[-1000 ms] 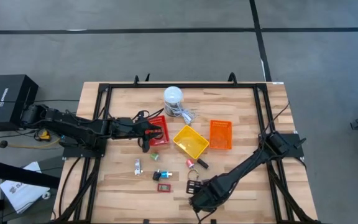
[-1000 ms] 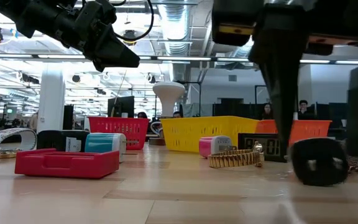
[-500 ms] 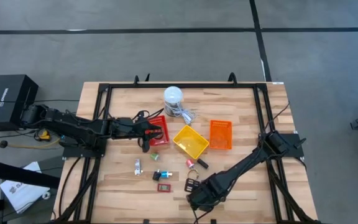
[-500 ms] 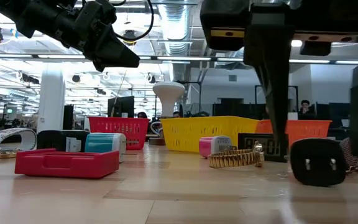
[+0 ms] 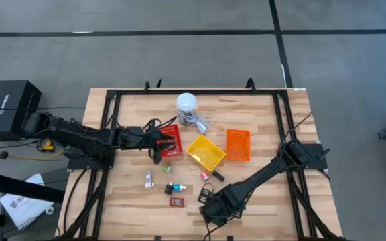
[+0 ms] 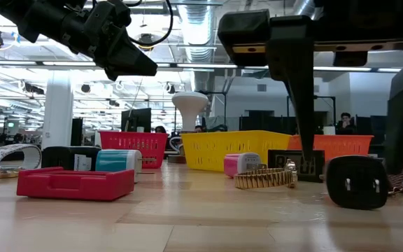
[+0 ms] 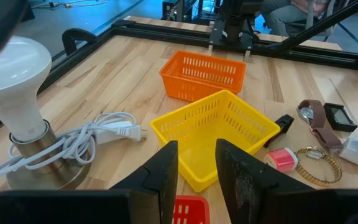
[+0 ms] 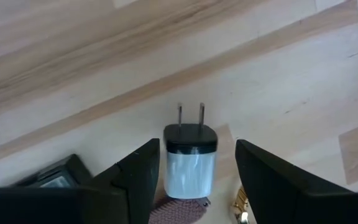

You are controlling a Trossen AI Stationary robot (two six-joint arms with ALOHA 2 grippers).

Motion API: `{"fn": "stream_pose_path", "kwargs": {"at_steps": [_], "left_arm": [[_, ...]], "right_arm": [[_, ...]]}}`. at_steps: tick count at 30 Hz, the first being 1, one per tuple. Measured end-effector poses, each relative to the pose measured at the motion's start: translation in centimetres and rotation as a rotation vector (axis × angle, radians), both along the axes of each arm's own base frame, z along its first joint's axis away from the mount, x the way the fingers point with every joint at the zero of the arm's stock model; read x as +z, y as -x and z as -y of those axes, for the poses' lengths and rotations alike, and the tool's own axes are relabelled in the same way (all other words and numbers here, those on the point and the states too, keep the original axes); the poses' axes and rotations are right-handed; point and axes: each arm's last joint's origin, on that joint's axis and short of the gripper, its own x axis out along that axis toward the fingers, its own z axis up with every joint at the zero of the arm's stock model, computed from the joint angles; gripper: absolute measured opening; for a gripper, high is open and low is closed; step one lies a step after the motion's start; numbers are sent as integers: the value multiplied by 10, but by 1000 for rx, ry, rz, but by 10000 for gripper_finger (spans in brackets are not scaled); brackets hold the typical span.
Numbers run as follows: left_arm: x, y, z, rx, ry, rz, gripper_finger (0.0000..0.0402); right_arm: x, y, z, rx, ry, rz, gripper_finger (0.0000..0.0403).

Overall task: Pick & Place Office items
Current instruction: Put the white charger adapter into the yellow basket

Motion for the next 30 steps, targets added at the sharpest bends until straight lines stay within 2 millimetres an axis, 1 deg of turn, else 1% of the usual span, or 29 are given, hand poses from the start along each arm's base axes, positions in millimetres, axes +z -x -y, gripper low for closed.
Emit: {"fn": "stream_pose_path", "kwargs": {"at_steps": [4, 7, 13, 21, 30], "left_arm": [[0, 0, 0, 0, 0, 0, 102], [0, 0, 0, -1, 0, 0, 102], [0, 0, 0, 0, 0, 0, 102], [0, 0, 0, 0, 0, -1, 102], [0, 0, 0, 0, 0, -1, 102]], "right_arm": [[-2, -2, 2, -18, -26, -2, 203], [-9, -1, 4, -27, -30, -3, 203], [-17, 2, 9, -28, -18, -20, 203], [-16, -4, 11, -35, -70, -9, 202], [-16, -4, 13, -103, -116, -42, 171]]}}
